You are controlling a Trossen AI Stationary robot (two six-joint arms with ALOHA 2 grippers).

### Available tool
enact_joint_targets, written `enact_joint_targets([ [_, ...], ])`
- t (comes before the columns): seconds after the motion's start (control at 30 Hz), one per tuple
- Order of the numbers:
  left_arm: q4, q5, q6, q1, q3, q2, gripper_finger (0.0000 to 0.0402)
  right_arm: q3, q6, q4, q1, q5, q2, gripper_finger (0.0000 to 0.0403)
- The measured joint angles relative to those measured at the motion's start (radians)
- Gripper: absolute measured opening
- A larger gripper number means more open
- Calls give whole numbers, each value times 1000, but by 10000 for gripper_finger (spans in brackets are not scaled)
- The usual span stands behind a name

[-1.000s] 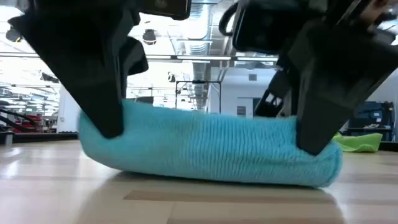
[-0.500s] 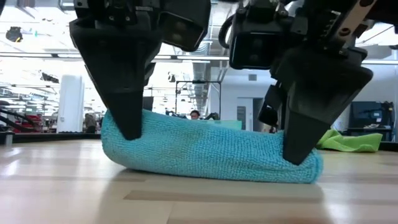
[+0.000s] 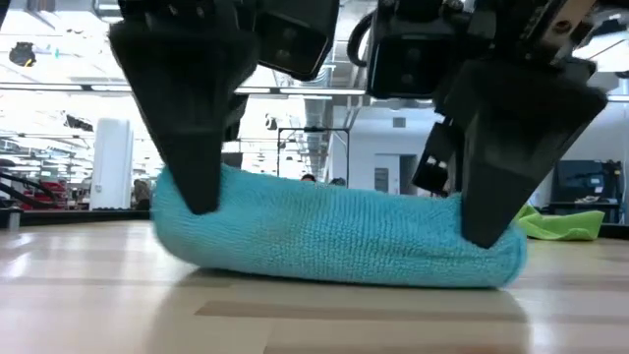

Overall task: Roll microfiber towels into tight, uniform cylinder then place into a basket
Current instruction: Roll the blue microfiber cloth

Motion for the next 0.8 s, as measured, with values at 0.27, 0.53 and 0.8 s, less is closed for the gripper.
enact_joint_targets([
  [0.27,43,78,5,-2,1,-3,22,52,-40,-13,55,-37,0,27],
  [0.53,11,6,8,42,-4,-1,19,44,3,-99,0,-5,25,23],
  [0.8,36,30,11,60,-58,-2,19,38,3,-88,-7,-16,23,21],
])
